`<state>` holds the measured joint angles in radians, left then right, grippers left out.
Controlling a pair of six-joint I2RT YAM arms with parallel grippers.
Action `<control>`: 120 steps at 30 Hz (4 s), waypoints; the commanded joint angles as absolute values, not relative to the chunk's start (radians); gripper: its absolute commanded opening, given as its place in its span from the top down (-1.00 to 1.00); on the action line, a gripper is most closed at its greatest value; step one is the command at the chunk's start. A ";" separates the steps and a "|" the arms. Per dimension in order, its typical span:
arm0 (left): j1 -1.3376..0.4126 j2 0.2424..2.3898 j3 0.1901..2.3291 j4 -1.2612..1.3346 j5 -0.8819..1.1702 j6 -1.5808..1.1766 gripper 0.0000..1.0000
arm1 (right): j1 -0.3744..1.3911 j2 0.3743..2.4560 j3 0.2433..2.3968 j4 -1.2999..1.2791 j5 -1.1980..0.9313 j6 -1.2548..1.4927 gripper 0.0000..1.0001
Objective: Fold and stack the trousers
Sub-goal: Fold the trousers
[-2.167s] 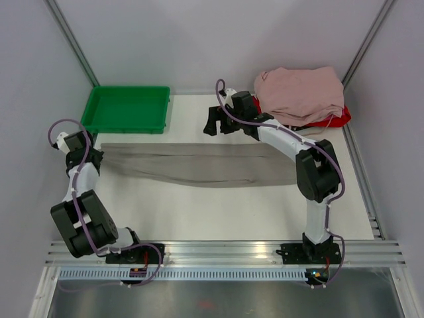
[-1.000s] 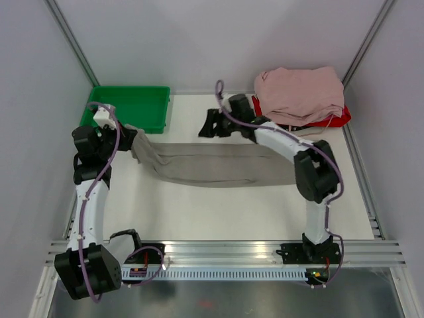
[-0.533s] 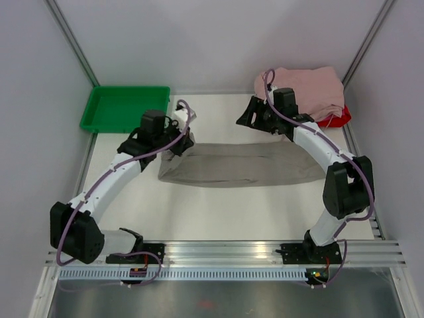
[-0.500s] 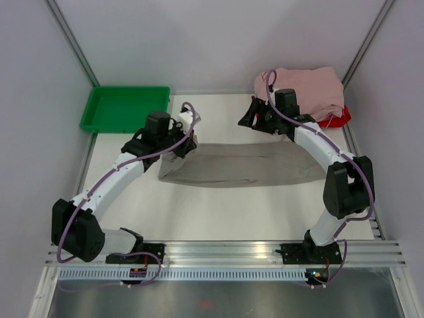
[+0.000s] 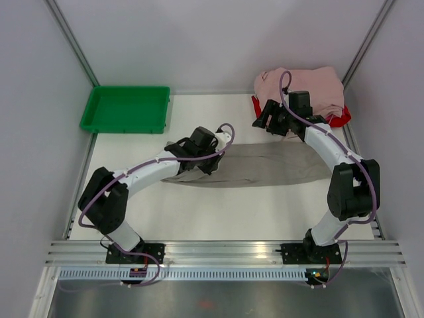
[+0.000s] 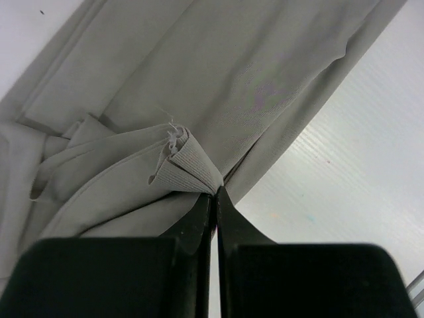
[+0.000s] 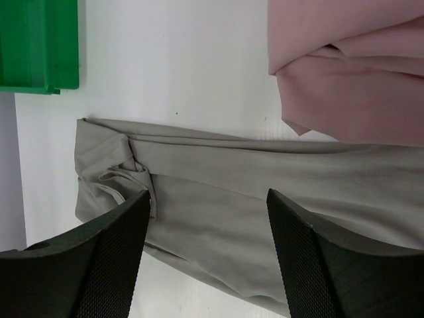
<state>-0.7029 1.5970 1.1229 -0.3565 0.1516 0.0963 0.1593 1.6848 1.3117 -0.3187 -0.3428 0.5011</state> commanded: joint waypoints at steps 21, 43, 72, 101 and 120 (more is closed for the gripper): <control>-0.865 1.749 1.206 -0.238 -0.005 -0.273 0.95 | 0.144 1.615 1.238 -0.319 -0.380 0.469 -0.57; -0.379 1.150 0.646 -0.278 -0.101 -0.860 -0.21 | 0.636 2.038 1.609 -0.302 -0.301 0.342 -0.50; -0.279 1.388 0.669 -0.156 -0.048 -0.816 0.35 | 0.793 2.283 1.839 -0.453 0.003 0.327 0.28; -0.279 1.494 0.683 -0.144 -0.028 -0.778 0.79 | 0.551 2.031 1.635 -0.327 -0.055 0.288 1.00; -0.279 1.499 0.687 -0.163 -0.054 -0.749 0.81 | 0.370 1.950 1.566 -0.425 0.034 0.218 1.00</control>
